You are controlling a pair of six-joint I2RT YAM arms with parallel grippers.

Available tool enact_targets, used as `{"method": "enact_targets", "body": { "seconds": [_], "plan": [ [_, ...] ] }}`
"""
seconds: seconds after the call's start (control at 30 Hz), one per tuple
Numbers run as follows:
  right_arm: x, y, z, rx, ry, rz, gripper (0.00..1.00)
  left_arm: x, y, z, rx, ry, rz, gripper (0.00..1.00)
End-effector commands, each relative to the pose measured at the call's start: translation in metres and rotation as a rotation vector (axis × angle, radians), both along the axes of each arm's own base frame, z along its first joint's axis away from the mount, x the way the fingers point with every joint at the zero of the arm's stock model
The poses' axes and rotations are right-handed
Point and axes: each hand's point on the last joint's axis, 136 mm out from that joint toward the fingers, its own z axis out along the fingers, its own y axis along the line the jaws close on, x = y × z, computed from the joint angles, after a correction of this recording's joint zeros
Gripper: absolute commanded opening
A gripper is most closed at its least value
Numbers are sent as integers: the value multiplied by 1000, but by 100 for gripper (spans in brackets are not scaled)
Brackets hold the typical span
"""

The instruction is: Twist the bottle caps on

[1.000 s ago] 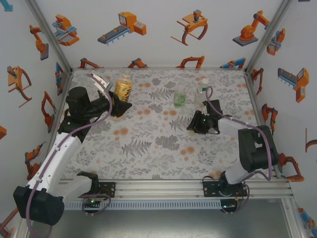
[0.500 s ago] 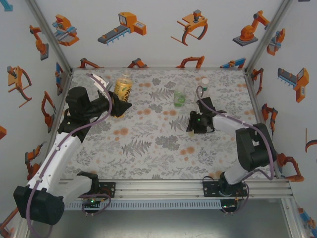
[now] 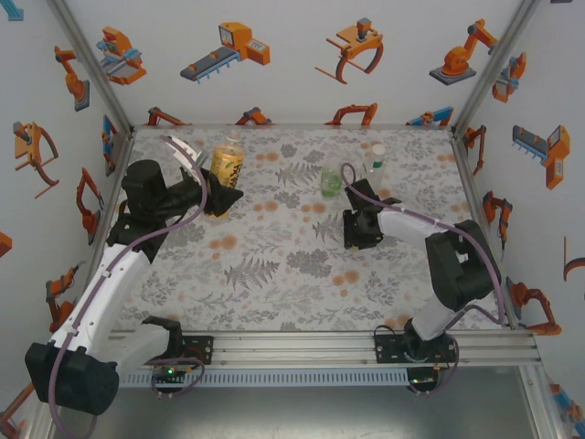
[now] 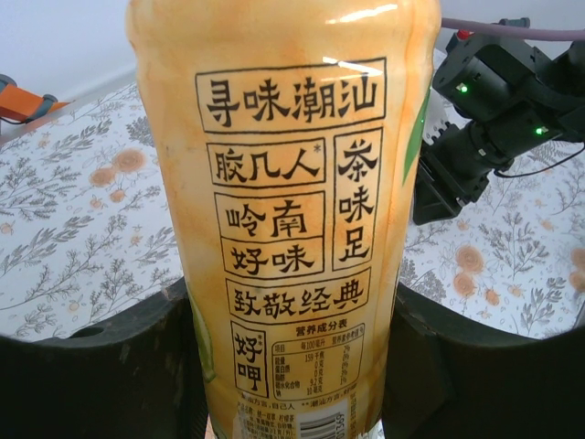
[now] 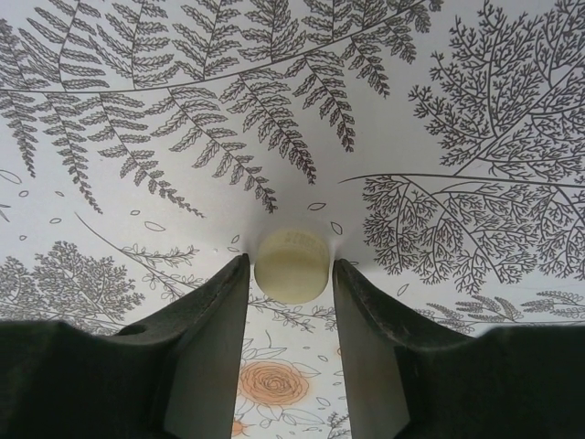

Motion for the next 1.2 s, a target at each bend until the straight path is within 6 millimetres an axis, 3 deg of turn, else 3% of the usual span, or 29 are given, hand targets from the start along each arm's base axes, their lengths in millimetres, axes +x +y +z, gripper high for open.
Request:
{"method": "enact_targets", "body": {
  "seconds": [0.0,0.53,1.17],
  "plan": [
    [-12,-8,-14,-77,63,17,40,-1,0,8,-17,-12,-9,0],
    [-5,-7,-13,-112,50,59,39,0,0,7,-17,-9,-9,0],
    [-9,4,-15,-96,56,227,42,0,0,7,-17,-4,-14,0]
  ]
}}
